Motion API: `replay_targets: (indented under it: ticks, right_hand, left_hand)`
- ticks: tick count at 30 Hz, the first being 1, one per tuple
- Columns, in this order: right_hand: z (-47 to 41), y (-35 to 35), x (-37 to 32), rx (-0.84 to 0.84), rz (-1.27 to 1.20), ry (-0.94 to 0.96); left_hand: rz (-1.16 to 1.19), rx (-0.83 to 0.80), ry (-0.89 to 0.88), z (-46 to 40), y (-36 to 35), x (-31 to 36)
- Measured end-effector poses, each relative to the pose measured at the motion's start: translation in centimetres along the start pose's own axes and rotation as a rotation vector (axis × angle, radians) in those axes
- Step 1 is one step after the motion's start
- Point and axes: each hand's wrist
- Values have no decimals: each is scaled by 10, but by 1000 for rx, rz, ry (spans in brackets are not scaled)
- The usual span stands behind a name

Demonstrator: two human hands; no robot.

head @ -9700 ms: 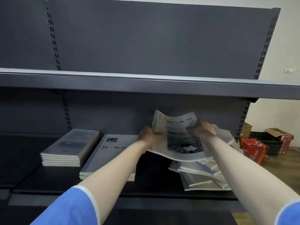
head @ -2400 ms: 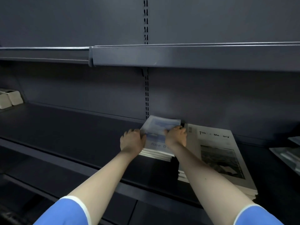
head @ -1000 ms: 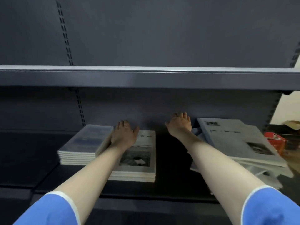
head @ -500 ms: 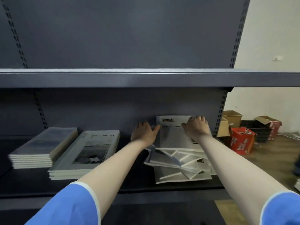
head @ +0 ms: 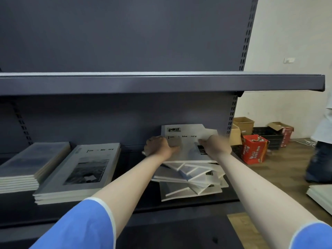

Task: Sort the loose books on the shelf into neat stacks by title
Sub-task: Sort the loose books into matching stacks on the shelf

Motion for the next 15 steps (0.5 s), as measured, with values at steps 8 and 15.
replay_targets:
  ticks: [8, 15]
  right_hand:
    - [3, 2, -6, 86, -119, -24]
    - [10, 1, -14, 107, -173, -7]
  left_hand:
    - [335, -154, -58, 2, 18, -16]
    - [541, -195, -36, 5, 21, -27]
Point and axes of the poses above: each hand's wrist, its own z-axis away from the middle knuckle, its own y-axis out of the back of the hand, x = y × z, and after that the axes turned 8 degrees about -x, right-handed
